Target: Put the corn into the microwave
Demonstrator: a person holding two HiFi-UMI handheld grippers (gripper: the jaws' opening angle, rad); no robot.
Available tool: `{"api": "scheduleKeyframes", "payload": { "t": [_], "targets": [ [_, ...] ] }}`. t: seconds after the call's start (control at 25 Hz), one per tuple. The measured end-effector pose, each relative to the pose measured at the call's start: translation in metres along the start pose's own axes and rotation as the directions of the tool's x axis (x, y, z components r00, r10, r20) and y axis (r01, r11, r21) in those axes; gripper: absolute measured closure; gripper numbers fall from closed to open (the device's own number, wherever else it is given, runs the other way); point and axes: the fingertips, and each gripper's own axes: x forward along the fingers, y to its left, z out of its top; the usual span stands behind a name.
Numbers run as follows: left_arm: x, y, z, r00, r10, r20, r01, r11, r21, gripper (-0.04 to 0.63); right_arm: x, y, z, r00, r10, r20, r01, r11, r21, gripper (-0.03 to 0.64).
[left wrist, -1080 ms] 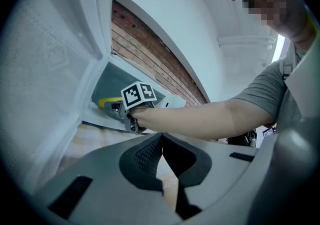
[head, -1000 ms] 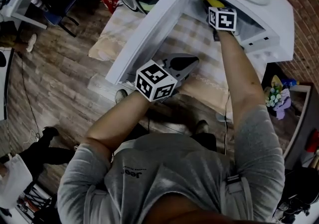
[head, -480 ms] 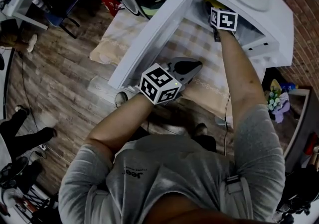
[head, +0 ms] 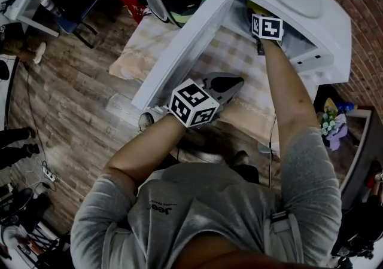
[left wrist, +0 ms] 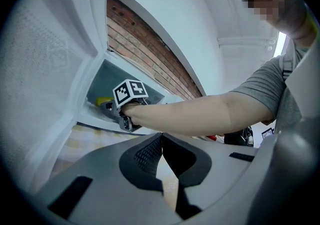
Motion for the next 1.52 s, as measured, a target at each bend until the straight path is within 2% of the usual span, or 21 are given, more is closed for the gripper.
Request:
{"api": "scheduleKeyframes", "payload": {
  "t": [0.16,0.28,0.8,1.52],
  "targets": [
    [0.001,-0.001,0.003,1.000,-0.008,-0.003,0.008,1.000,-0.001,0.577,0.006,0.002,-0.014,0.996,0.019,-0.088,-0.019,1.000,0.003,0.373],
    [0.000,0.000,0.005,1.000,-0.007,-0.002,0.007,1.000,0.000,0.577,0.008,0.003,-0.016,0.994,0.020,-0.108,-0.021,1.000,-0.003,0.371],
    [0.001,0.002,0.014,1.000,0.001,-0.017,-0.001,1.000,0.005,0.577,0.001,-0.001,-0.015,0.995,0.036,-0.091,-0.038,0.999,-0.021,0.327],
    [0.002,-0.002,0.025,1.000,0.008,-0.023,-0.008,1.000,0.010,0.577,-0.022,0.002,-0.012,0.997,0.059,-0.048,-0.062,0.996,-0.067,0.319]
  ]
}}
